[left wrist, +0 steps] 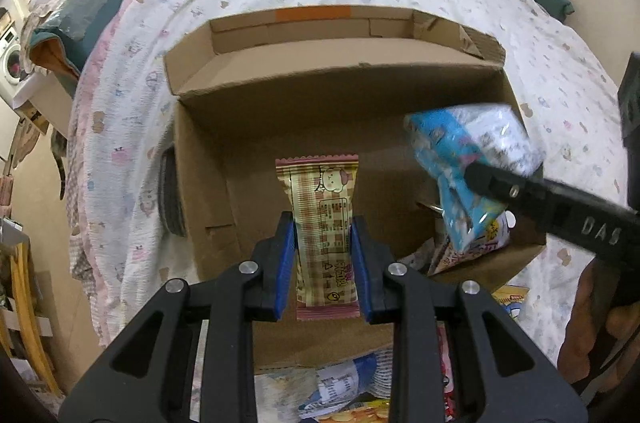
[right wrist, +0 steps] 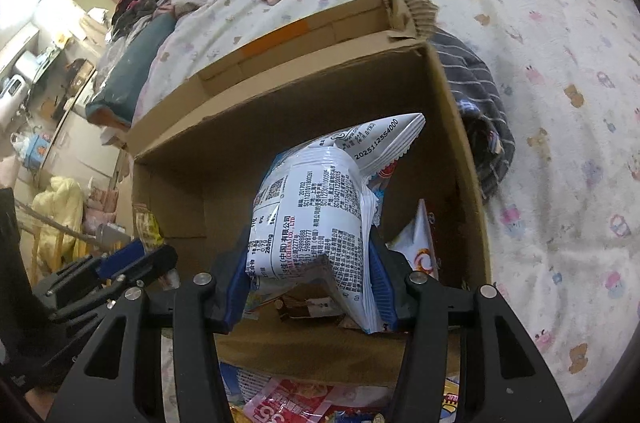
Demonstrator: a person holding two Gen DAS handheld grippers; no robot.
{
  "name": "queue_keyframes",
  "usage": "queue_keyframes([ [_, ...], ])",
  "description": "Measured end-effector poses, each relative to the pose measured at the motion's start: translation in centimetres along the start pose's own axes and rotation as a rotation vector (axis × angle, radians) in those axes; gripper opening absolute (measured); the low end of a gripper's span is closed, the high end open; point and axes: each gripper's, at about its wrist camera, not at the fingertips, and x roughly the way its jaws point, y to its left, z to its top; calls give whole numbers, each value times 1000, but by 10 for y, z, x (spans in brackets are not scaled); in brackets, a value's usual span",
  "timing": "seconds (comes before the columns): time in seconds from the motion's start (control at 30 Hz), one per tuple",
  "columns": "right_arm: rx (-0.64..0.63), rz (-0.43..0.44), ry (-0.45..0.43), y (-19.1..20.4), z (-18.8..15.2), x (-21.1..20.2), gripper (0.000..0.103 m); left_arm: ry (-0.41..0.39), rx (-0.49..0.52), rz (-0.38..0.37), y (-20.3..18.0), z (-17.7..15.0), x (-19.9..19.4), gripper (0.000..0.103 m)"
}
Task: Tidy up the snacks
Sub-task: 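Move both snacks over the box and release them inside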
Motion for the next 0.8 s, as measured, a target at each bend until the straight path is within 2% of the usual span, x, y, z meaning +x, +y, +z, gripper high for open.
queue_keyframes([
  [0.37,16,-24,-94,1,4,-7,57,-6,12,24,-5,3,4,24],
  [0.6,22,-21,-80,0,5,-6,62,0,17,34,-4,2,4,24],
  [0.7,31,-3,-89,0,6,-10,70,-1,15,32,-3,2,2,24],
  [0.77,24,13,-115,2,6,-15,71,-1,20,35,-3,2,1,24],
  [0.8,14,20,-128,3,6,-18,78,0,21,39,-3,1,1,28],
])
